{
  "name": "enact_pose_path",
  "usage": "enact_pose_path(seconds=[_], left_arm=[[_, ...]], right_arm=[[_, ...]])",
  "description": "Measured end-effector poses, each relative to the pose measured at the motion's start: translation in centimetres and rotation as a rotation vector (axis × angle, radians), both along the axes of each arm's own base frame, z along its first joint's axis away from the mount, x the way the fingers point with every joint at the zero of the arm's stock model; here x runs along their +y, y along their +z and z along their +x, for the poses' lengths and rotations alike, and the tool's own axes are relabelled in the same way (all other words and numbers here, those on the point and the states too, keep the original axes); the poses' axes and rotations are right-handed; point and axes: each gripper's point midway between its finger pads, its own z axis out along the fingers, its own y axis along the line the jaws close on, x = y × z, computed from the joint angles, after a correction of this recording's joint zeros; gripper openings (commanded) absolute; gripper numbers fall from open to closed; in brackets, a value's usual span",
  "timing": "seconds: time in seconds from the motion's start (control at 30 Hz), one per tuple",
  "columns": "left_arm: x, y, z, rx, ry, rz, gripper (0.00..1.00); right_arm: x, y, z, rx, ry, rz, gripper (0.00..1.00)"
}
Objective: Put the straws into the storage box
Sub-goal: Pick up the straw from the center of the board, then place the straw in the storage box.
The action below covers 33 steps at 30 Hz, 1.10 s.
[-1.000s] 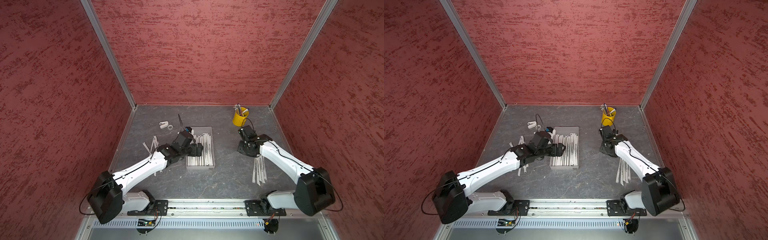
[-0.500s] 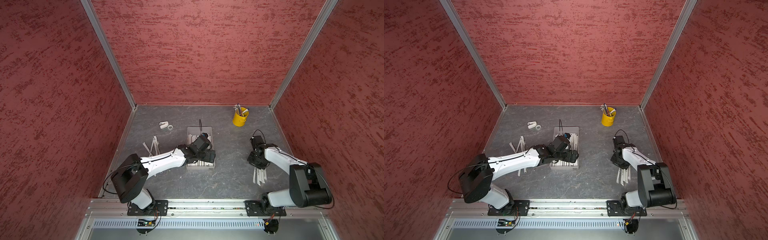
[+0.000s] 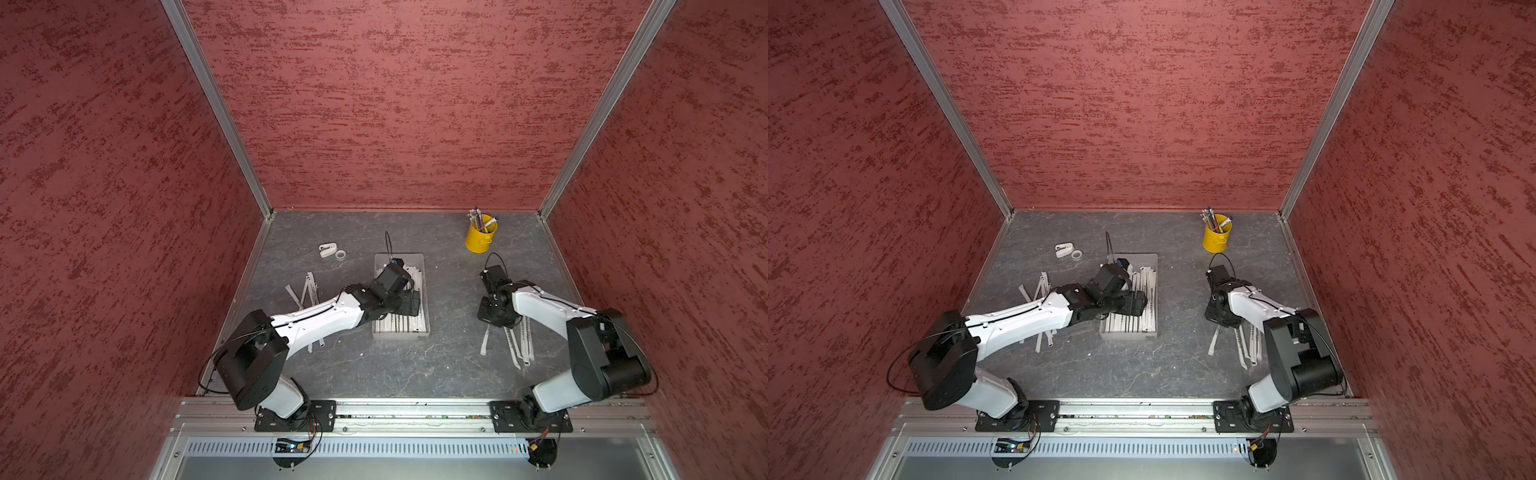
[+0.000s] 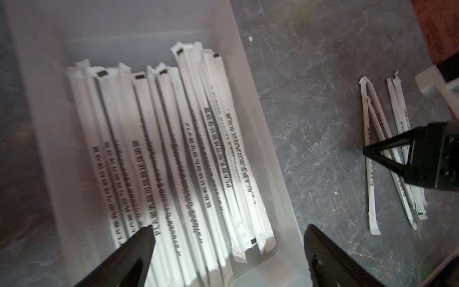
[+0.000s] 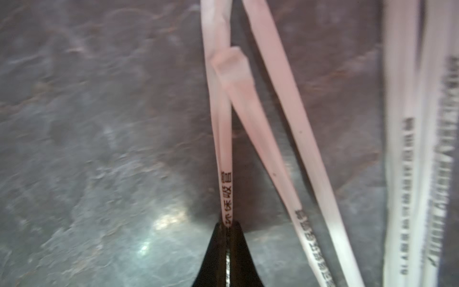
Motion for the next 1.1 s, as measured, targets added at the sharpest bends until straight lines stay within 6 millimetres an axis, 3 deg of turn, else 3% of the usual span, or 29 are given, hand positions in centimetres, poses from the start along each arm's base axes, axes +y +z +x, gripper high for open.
enact_pose_path(seconds=[0.2,0.3,0.53,0.67,0.77,0.87,1.1], left_arm=[[7.3,1.4,1.2,-0.016,0.181,-0.013,0.88],[9.0,1.2,0.9,0.007,0.210,-0.017,0.83],[9.8,1.2,0.9,0.091,0.204,-0.131,0.76],[9.8,1.2,0.9,0.124,0.210,-0.177,0.79],[9.7,0.2,0.6,0.158,0.211,-0.153,0.82],[9.7,-1.2,0.2,0.195,0.214,-0.099,0.83],[9.1,-3.2,-0.5,0.228,0.199,-0.025,0.84]], right_arm=[[4.4,1.0,1.2,-0.032,0.142,-0.016,0.02],[6.6,2.2,1.6,-0.062,0.188,0.069,0.02],[14.7,7.6,3.4,-0.143,0.276,0.459,0.02],[19.4,11.5,4.5,-0.207,0.380,0.494,0.03],[22.7,12.9,5.7,-0.255,0.433,0.438,0.03],[24.0,11.6,6.2,-0.248,0.433,0.344,0.04],[22.2,5.0,6.0,-0.133,0.360,0.154,0.04]])
